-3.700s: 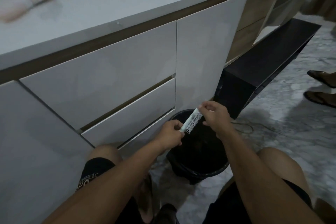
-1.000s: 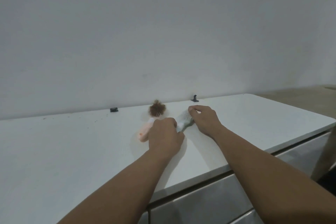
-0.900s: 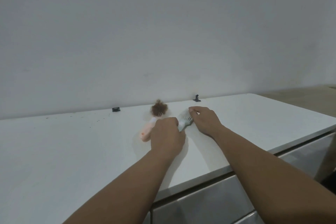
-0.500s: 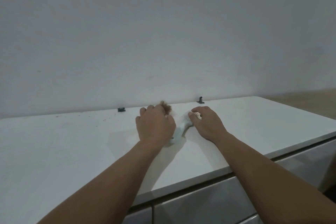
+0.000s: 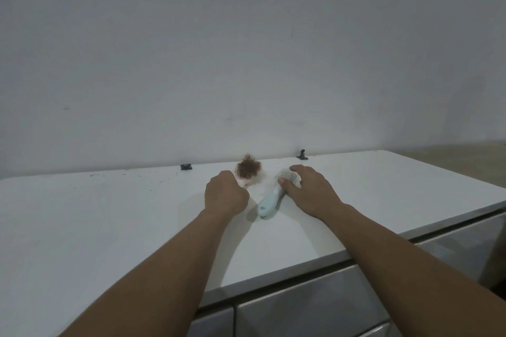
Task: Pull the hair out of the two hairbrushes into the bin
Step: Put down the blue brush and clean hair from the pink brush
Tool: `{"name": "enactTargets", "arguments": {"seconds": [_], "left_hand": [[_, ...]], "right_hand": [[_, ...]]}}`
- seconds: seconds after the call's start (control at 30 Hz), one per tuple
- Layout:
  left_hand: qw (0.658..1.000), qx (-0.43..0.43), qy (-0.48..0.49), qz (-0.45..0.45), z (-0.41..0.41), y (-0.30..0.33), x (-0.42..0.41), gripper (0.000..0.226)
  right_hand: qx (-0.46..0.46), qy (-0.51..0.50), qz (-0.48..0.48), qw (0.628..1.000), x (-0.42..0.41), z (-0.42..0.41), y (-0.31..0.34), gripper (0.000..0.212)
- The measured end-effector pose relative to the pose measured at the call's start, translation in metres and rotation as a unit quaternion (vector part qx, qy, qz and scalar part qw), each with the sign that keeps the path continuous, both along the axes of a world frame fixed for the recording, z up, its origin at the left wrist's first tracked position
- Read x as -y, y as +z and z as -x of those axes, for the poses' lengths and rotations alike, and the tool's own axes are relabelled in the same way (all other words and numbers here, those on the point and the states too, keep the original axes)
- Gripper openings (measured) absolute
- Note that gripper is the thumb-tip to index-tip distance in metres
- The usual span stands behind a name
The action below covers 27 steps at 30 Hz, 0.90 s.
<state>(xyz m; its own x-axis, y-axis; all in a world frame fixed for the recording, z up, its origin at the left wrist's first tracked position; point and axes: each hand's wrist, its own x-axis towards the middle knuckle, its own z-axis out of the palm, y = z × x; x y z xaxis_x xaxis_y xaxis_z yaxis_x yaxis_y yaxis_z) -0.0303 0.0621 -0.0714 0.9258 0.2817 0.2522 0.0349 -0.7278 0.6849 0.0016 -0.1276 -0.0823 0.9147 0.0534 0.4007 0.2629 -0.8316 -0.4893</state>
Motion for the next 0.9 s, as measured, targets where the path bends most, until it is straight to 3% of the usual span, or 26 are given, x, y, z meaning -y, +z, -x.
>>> {"name": "enactTargets", "arguments": {"seconds": [0.1, 0.2, 0.3, 0.37, 0.57, 0.77, 0.9], "left_hand": [[0.999, 0.042, -0.003, 0.021, 0.008, 0.006, -0.002, 0.012], [0.995, 0.085, -0.021, 0.053, 0.022, 0.018, 0.004, 0.029], [0.983, 0.119, -0.069, 0.124, 0.035, 0.033, 0.015, 0.014], [0.972, 0.129, -0.097, 0.170, 0.044, 0.039, 0.025, 0.027], [0.960, 0.114, -0.178, 0.183, 0.085, 0.052, 0.072, 0.005], [0.939, 0.063, -0.265, 0.208, 0.113, 0.038, 0.121, 0.034], [0.918, -0.040, -0.351, 0.183, 0.129, 0.023, 0.149, 0.039]], "right_hand": [[-0.015, -0.003, -0.045, 0.999, 0.001, 0.011, 0.002, 0.054], [-0.018, 0.003, -0.092, 0.996, 0.003, 0.024, 0.009, 0.053], [-0.012, -0.003, -0.138, 0.990, 0.008, 0.037, 0.026, 0.050], [-0.004, -0.003, -0.175, 0.985, 0.013, 0.048, 0.038, 0.047], [0.006, 0.002, -0.299, 0.954, 0.035, 0.096, 0.073, 0.044], [-0.014, -0.026, -0.444, 0.896, 0.084, 0.138, 0.073, 0.052], [-0.013, -0.031, -0.505, 0.863, 0.113, 0.171, 0.056, 0.061]]}}
